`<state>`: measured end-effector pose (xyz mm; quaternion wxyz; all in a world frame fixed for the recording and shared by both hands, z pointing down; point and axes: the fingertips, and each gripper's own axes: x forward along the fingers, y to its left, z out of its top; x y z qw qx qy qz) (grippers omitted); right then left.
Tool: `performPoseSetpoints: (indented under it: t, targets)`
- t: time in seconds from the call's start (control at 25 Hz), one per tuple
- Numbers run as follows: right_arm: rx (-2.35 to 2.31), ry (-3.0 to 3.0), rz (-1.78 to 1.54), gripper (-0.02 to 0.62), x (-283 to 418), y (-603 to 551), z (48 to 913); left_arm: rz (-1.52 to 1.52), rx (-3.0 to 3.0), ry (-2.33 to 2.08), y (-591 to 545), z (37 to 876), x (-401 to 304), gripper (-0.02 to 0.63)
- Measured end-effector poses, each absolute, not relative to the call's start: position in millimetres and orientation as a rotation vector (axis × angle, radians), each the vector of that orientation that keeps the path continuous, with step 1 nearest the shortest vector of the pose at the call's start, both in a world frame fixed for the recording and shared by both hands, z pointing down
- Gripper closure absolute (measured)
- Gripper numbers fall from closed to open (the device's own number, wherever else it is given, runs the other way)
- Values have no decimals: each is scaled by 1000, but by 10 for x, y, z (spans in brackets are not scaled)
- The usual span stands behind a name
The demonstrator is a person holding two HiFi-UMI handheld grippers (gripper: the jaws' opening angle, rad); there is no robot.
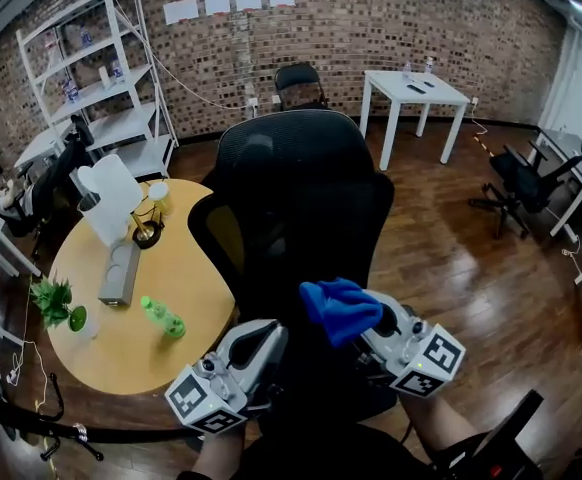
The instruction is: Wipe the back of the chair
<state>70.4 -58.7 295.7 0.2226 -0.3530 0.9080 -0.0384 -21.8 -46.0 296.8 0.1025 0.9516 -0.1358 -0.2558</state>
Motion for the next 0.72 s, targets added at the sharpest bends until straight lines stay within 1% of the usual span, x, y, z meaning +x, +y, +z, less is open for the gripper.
performPoseSetpoints:
  t: [0.4, 0.72]
  targets:
    - [-950, 2518, -73, 541, 653, -434, 2926, -816, 2790, -443, -313, 2931, -359, 609]
    - [-962, 2512, -50, 541, 668, -374, 2907, -834, 2798, -430, -259, 2869, -330, 609]
